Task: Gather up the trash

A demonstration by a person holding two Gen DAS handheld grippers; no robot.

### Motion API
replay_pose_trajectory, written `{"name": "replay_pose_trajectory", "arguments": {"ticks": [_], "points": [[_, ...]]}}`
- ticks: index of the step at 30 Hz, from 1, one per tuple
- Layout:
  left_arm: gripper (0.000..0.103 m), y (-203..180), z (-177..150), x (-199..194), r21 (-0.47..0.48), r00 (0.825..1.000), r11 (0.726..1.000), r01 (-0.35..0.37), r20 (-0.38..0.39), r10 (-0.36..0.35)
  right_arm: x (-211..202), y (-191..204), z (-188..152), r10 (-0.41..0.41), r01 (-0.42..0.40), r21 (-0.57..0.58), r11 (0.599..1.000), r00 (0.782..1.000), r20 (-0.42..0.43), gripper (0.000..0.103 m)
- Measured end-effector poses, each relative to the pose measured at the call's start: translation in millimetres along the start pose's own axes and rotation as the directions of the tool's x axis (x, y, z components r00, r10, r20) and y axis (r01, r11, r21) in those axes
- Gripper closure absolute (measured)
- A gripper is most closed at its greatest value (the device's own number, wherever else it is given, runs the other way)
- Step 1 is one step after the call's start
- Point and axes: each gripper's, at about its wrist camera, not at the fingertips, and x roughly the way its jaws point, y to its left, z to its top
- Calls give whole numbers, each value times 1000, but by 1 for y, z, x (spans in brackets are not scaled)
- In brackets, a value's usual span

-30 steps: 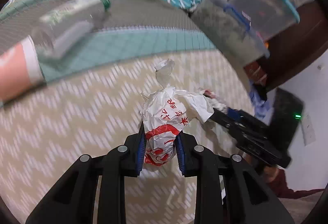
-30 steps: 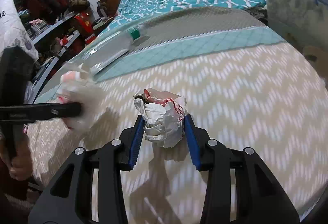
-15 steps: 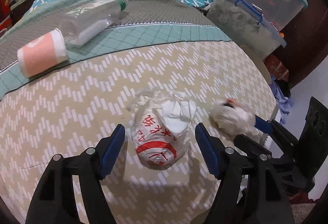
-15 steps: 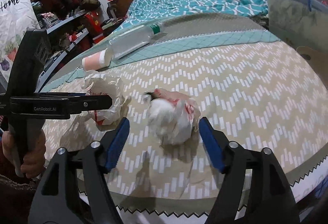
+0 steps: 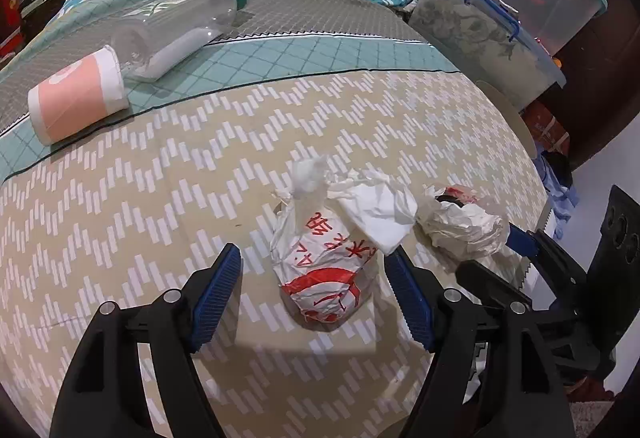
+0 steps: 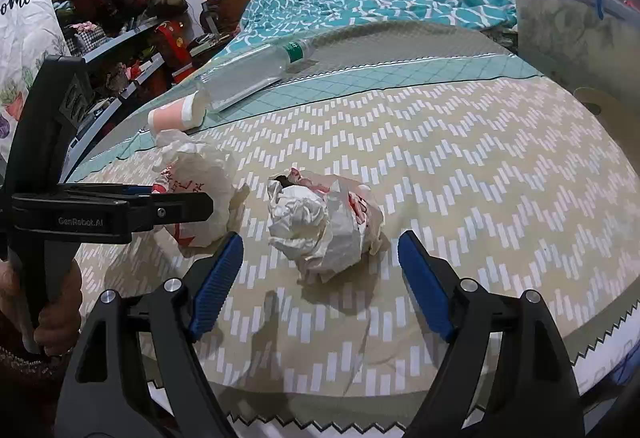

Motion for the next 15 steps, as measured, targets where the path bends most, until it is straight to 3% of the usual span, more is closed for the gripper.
{"name": "replay_pose_trajectory", "arguments": {"ticks": [15], "points": [[31, -5, 0, 7, 35, 998, 997, -70, 15, 69, 16, -7, 4, -7, 8, 27, 1000, 1000, -18, 22]]}}
